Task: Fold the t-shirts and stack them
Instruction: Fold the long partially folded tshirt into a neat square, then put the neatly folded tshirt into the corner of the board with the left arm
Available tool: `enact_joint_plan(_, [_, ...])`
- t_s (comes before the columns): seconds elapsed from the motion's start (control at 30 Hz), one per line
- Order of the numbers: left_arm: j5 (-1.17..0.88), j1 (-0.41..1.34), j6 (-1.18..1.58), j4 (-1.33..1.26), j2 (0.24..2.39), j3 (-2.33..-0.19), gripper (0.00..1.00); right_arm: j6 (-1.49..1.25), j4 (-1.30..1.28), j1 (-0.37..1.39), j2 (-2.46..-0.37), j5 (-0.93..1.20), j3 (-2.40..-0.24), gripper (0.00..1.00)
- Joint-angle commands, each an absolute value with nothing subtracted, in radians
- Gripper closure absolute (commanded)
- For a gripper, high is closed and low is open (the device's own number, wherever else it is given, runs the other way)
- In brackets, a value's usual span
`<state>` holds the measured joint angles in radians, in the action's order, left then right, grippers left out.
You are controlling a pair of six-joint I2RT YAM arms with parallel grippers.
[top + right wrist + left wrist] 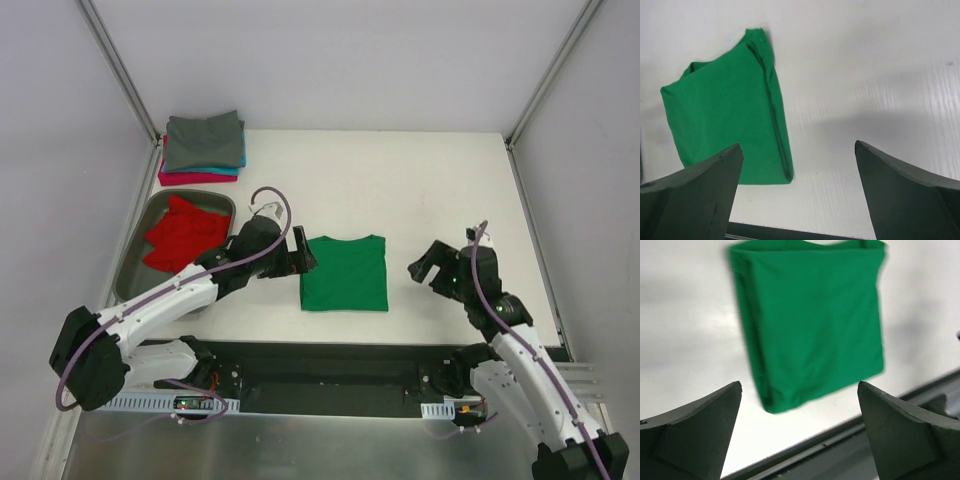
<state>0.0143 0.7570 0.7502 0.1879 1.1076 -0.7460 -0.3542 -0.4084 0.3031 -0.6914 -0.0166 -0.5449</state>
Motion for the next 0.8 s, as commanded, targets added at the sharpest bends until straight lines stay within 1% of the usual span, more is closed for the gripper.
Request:
enact_joint_plan(0.0, [0.055, 0.651, 0.689, 0.242, 1.218, -0.788, 0.02, -0.483, -0.362, 0.299, -0.537, -0.011, -0.422, 0.04])
enact_joint_plan(0.07, [-0.035, 0.621, 0.677, 0.232, 1.307, -0.822, 0.09, -0.495, -0.364, 0.298, -0.476, 0.037, -0.384, 0.04])
enact_joint_plan(0.13, [-0.063, 0.618, 0.67, 0.216, 1.366, -0.85, 0.12, -0.495, -0.364, 0.299, -0.427, 0.038, -0.365, 0.04])
enact_joint_plan(0.27, [-0.032, 0.617, 0.673, 0.216, 1.46, -0.89, 0.12, -0.518, -0.333, 0.299, -0.396, 0.135, -0.35, 0.04])
enact_joint_plan(0.43, [-0.009, 0.614, 0.686, 0.218, 1.56, -0.917, 0.18, -0.508, -0.318, 0.298, -0.434, 0.208, -0.357, 0.04])
enact_joint_plan(0.53, [-0.021, 0.614, 0.695, 0.218, 1.6, -0.927, 0.21, -0.502, -0.31, 0.299, -0.457, 0.219, -0.357, 0.04])
enact_joint_plan(0.77, [-0.015, 0.612, 0.716, 0.216, 1.629, -0.917, 0.21, -0.477, -0.307, 0.299, -0.448, 0.223, -0.354, 0.04])
